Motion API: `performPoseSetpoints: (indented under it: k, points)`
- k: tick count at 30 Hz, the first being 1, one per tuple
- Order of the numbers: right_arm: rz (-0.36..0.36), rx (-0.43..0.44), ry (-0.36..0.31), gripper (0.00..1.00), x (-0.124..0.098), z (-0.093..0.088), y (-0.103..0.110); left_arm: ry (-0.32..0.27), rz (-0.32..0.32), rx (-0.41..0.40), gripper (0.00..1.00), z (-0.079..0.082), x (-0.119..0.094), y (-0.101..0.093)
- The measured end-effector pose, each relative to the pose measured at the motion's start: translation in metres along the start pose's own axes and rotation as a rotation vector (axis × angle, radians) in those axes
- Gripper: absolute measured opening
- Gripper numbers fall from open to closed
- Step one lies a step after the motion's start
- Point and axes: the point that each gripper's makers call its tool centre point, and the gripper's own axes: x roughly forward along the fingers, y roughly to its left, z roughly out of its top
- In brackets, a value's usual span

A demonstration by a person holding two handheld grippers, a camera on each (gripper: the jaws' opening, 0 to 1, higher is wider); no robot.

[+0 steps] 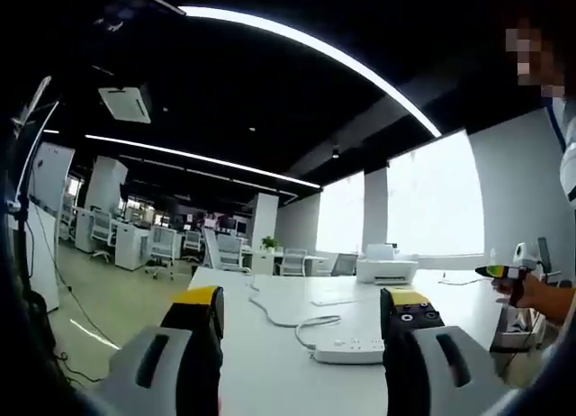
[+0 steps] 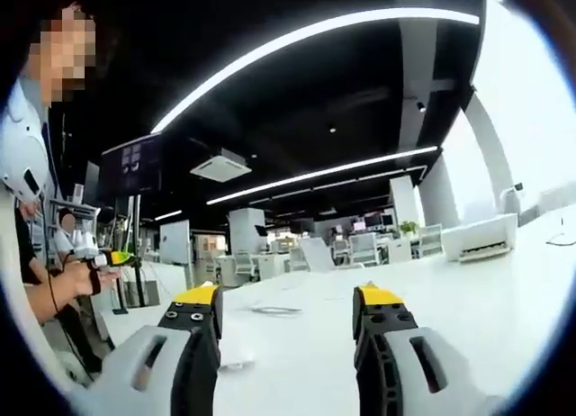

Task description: Pick up the power strip scattered on the table, fix it on the side mounting bracket of the table, and press the switch

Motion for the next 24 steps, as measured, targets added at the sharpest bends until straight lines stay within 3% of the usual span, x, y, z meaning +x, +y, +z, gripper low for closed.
performPoseSetpoints:
  k: [6,24]
  points:
    - [0.022,-0.015,0.01,0.58,0.002,-0.001,0.007,-0.007,-0.002,-0.012,0.75,0.0,-0.002,-0.001]
    - [0.064,-0.034,0.054,0.58,0.012,-0.006,0.017,0.062,-0.032,-0.002,0.79,-0.017,0.001,-0.005]
